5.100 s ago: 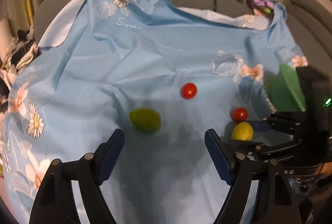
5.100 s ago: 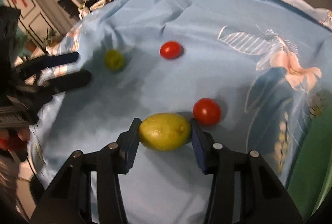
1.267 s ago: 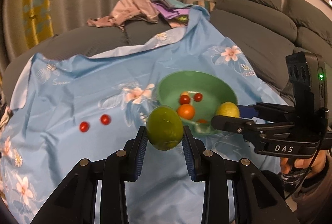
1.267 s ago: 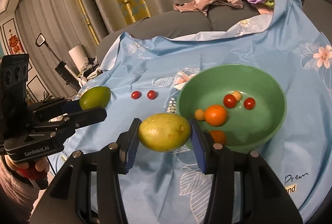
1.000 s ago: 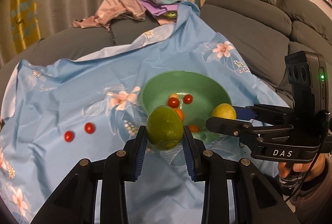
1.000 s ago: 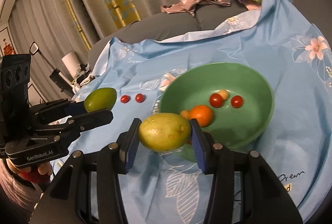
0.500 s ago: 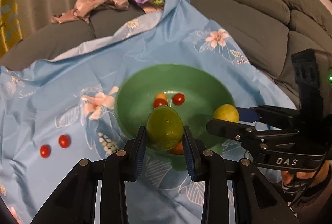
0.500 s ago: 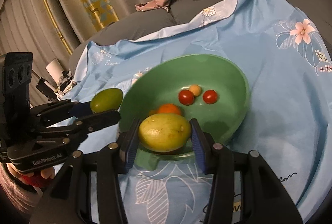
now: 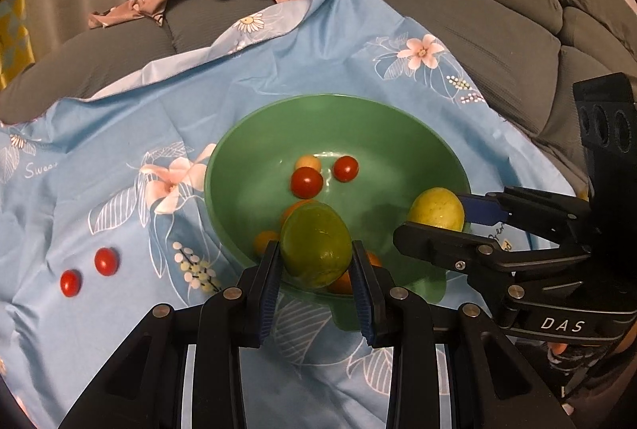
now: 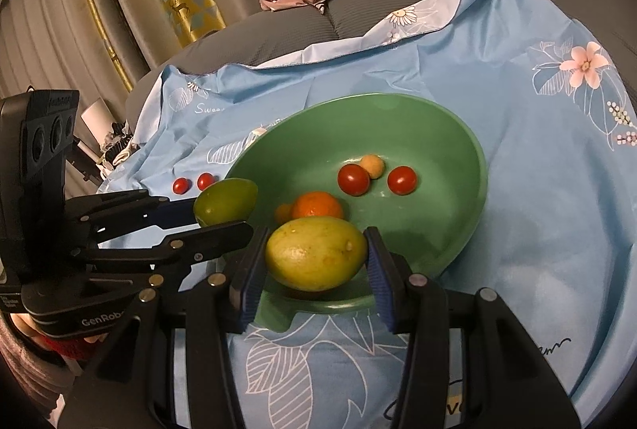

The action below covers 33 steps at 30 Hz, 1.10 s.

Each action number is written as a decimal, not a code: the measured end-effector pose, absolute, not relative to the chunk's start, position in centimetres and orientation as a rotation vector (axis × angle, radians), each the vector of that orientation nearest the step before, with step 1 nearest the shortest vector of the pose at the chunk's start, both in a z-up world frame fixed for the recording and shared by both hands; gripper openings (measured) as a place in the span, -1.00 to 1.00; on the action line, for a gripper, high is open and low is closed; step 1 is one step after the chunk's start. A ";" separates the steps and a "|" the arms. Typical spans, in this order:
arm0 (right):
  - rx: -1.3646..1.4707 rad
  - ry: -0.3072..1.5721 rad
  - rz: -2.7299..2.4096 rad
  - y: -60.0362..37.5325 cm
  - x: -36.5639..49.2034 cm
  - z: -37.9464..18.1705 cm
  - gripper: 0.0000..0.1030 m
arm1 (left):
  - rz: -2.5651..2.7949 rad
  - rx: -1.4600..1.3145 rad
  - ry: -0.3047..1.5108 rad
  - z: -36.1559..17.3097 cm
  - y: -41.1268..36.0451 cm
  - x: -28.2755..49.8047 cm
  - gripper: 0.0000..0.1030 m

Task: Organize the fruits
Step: 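Open both tools to drop the fruits into the bowl and withdraw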

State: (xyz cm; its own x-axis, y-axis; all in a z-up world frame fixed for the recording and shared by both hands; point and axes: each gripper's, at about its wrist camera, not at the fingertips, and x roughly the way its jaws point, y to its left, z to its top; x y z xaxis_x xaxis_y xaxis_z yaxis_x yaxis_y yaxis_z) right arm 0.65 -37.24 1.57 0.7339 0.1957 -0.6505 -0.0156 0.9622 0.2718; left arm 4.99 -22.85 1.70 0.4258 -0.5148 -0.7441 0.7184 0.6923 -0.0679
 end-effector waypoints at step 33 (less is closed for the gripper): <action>0.170 0.723 0.204 -31.1 -3.4 5.0 0.31 | -0.461 0.086 0.908 0.9 -8.9 -0.6 0.27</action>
